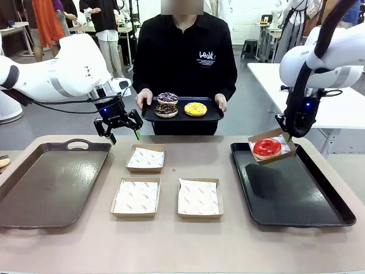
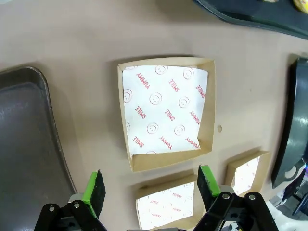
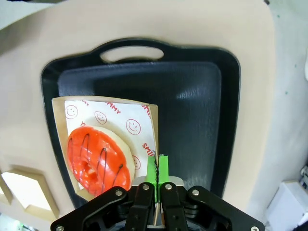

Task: Individually package the donuts and arrange them on the tray.
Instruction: Place the picked Paper togo box on the Handle tray while simultaneously picking up another Paper togo box from the table with the other hand.

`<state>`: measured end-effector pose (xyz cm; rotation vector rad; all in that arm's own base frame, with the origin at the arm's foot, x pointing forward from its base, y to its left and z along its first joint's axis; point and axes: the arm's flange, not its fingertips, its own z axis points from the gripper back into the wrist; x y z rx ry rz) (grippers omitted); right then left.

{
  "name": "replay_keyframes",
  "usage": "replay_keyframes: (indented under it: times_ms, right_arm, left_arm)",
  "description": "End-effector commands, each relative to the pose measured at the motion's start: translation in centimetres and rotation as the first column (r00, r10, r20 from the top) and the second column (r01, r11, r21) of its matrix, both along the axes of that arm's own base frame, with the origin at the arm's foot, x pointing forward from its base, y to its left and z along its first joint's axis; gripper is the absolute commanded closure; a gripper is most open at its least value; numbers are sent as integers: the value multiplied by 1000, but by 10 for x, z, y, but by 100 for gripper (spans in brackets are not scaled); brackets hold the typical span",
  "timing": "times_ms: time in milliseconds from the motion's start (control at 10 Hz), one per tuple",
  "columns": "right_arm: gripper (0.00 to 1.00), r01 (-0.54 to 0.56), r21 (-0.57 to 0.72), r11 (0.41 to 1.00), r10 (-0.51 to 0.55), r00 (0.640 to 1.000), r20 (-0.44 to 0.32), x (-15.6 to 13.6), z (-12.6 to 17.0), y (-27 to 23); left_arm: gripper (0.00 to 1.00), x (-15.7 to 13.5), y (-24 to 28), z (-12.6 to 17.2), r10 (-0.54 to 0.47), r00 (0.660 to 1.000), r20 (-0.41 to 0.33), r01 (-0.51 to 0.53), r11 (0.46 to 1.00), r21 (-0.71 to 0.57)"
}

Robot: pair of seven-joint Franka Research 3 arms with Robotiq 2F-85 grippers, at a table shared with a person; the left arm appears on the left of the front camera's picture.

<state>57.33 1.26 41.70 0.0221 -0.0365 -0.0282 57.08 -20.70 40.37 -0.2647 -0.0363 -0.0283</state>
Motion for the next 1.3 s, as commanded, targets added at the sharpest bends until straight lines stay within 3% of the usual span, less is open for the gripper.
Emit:
replay_keyframes:
  times_ms: [0,900,1200]
  right_arm:
    - [99,-19,34,999,20,1000,-22,-4,-8,-11]
    - [99,-16,50,999,20,997,-70,18,-43,-13]
    - [99,-7,61,998,11,997,-76,21,-46,-15]
  left_arm:
    - [0,19,-14,-4,22,999,-49,-20,999,48]
    - [0,49,-25,-32,55,994,-90,-41,987,153]
    - [0,49,-25,-43,11,999,-53,0,979,204]
